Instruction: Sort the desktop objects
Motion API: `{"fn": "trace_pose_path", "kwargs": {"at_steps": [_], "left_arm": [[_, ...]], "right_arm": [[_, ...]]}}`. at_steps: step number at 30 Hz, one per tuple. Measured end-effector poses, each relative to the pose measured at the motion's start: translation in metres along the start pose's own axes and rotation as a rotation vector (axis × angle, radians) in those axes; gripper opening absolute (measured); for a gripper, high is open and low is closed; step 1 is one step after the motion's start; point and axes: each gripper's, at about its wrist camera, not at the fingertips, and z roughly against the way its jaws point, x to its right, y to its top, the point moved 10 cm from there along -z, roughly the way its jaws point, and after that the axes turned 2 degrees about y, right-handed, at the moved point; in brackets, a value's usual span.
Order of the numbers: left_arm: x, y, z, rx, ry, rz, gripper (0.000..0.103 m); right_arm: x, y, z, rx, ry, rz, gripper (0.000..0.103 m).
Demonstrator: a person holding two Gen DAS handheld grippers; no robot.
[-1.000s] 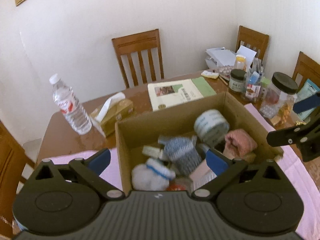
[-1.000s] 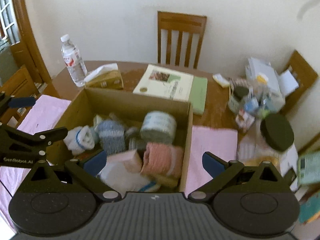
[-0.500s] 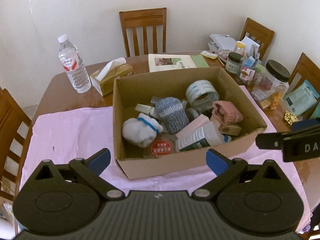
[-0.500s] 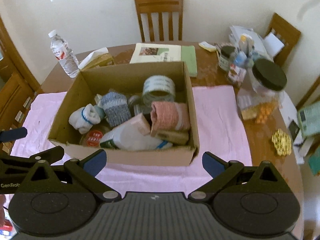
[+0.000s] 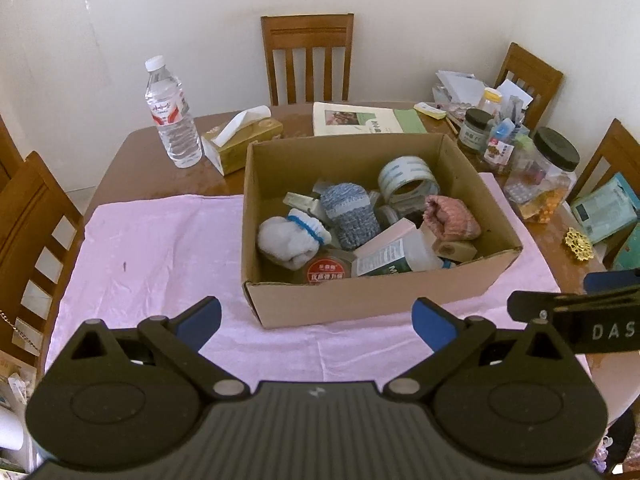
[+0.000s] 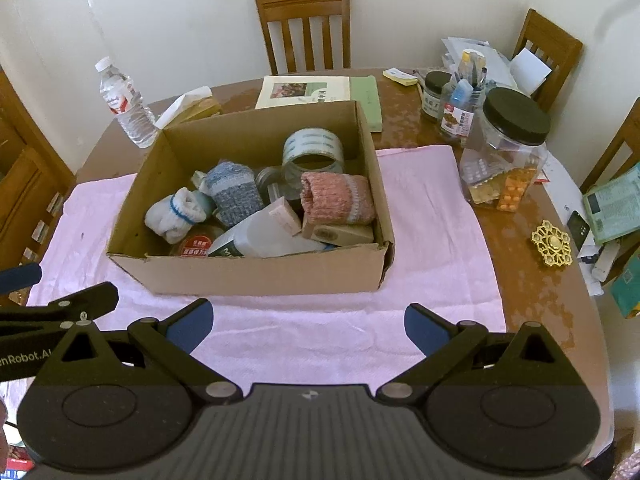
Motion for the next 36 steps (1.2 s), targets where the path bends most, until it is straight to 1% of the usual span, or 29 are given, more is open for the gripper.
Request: {"fn": "trace_pose_path", "kwargs": {"at_steps": [10,36], "left_arm": [[0.003,-0.002,-0.002,-0.044,-0.017,0.014,0.101],[0.001,-0.002,-0.003,-0.048,-0.028,0.011,0.101]], "right_arm": [[-0.005,0.000,0.009,0.007,0.001,0.011,0.103],[-0.010,0.002,0.015,0.009,-0.001,0.000,0.103]]}}
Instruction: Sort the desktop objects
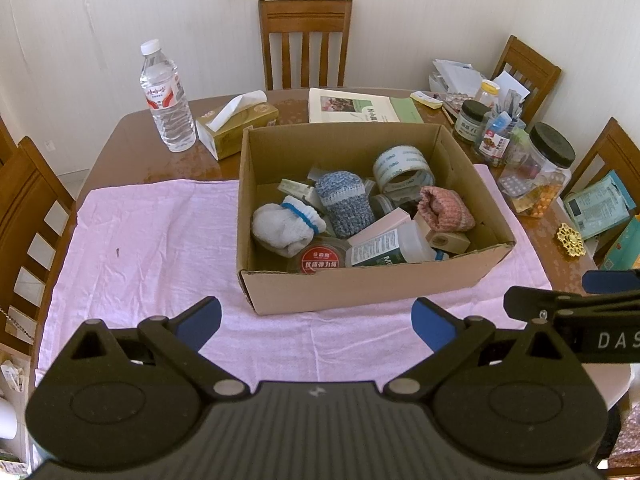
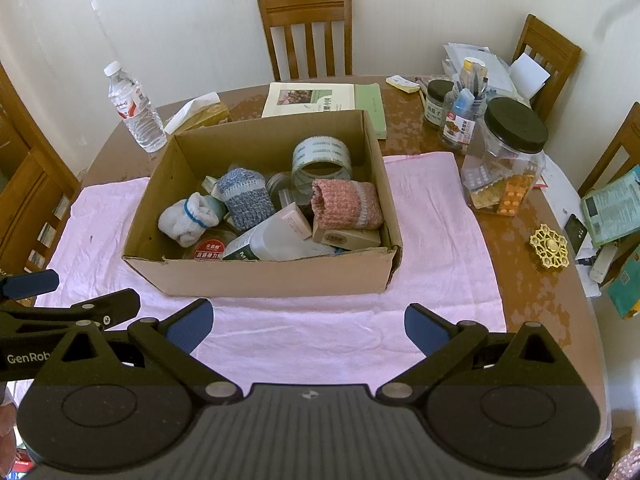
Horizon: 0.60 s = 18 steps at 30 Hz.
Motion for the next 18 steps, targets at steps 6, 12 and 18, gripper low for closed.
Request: {"fn": "trace_pose_path", "kwargs": {"at_steps": [6,12,18], "left_arm": [[0.0006,-0.0006,-0.0003,-0.005,0.001,-0.003,0.101],[0.0007,0.0008,-0.0002,-0.003,-0.004,-0.001,0.101],[0.0003,0.0013,-0.0004,-0.005,-0.003,0.000,0.101]], "right_arm": [[-0.0002,-0.0002,-0.0001,0.000,-0.003,-0.005,0.103],[0.0003,0.0002,0.0001,0.001,-0.003,-0.003,0.103],[-0.0002,0.0005,-0.0002,0.003,-0.006,-0.007,0.103]]}}
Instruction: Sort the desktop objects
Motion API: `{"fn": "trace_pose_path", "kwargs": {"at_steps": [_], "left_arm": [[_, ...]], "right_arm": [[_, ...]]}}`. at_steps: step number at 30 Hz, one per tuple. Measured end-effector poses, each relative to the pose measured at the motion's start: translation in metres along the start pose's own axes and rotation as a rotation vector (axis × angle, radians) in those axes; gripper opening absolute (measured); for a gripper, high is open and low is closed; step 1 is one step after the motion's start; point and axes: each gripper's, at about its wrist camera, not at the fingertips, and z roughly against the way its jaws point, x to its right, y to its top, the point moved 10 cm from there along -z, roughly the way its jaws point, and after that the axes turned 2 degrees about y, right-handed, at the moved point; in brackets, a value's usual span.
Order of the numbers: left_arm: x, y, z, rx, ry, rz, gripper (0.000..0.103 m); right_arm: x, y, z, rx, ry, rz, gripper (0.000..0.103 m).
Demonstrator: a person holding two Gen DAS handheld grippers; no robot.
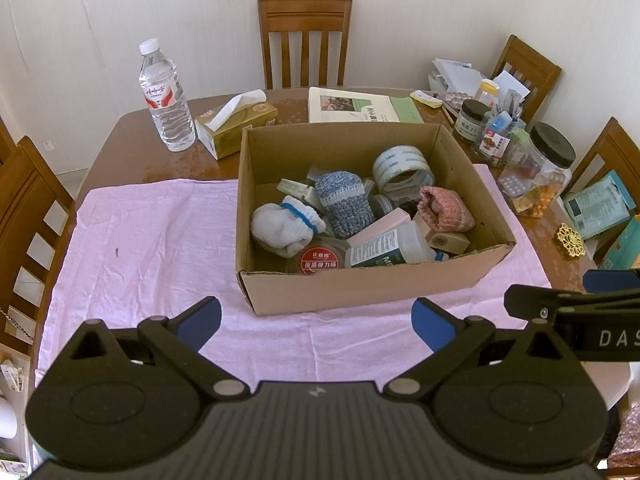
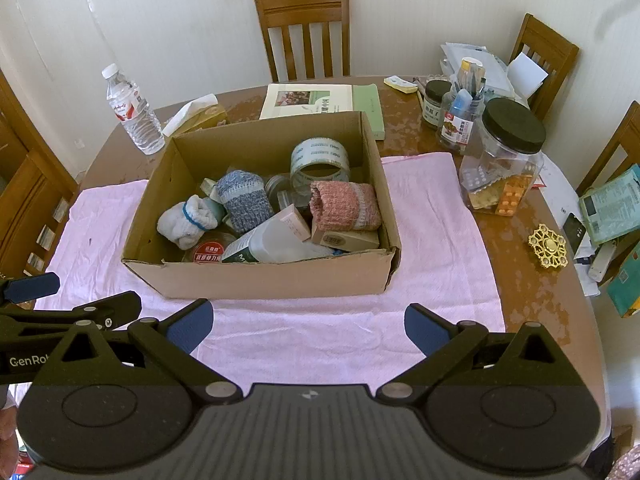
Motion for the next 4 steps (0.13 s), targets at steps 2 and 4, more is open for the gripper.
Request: {"fn": "trace_pose_path", "kwargs": {"at_steps": [2,4], "left_arm": [[0.0000,0.0002,-0.0001,0.001,0.000,0.000,0.101],[0.0002,-0.0001,0.0001,-0.002,0.001,0.000,0.101]], "right_arm": [[0.0000,0.0001,0.0001,0.000,0.000,0.000,0.103],[-0.0002,0.0000,-0.0004,0.000,0.001,0.001,0.103]]}}
